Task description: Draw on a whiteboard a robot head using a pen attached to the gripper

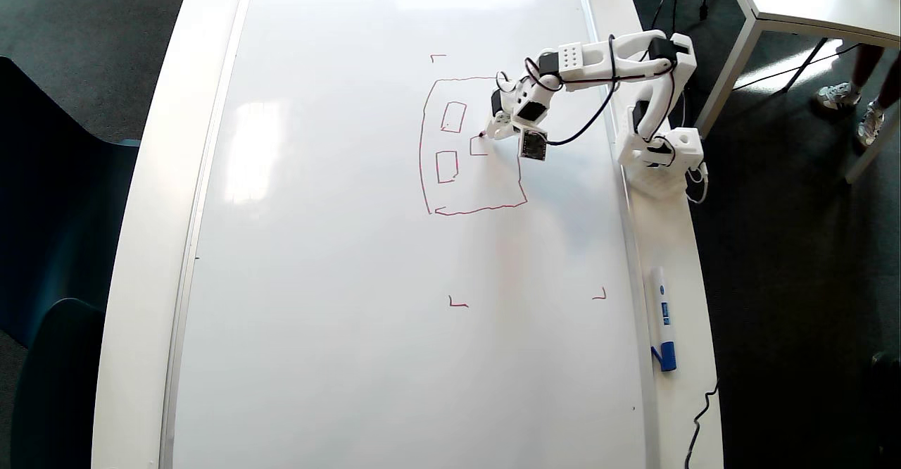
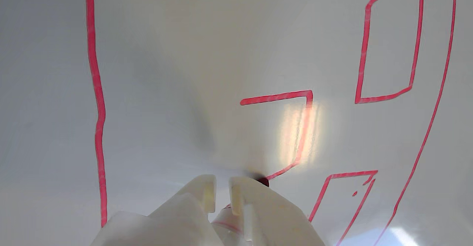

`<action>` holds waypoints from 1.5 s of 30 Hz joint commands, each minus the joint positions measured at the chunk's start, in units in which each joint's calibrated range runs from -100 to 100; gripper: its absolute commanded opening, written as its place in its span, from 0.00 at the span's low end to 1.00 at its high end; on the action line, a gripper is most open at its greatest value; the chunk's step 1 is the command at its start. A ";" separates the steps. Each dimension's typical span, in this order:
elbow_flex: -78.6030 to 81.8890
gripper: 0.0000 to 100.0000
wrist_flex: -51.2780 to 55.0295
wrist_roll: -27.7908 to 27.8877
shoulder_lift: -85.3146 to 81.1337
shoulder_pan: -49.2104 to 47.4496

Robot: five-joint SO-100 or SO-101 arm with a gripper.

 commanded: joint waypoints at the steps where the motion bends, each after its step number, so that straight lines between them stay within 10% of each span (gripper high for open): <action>1: 0.30 0.01 0.55 0.26 -1.53 0.13; 45: -7.69 0.01 5.25 -0.17 -5.81 -6.50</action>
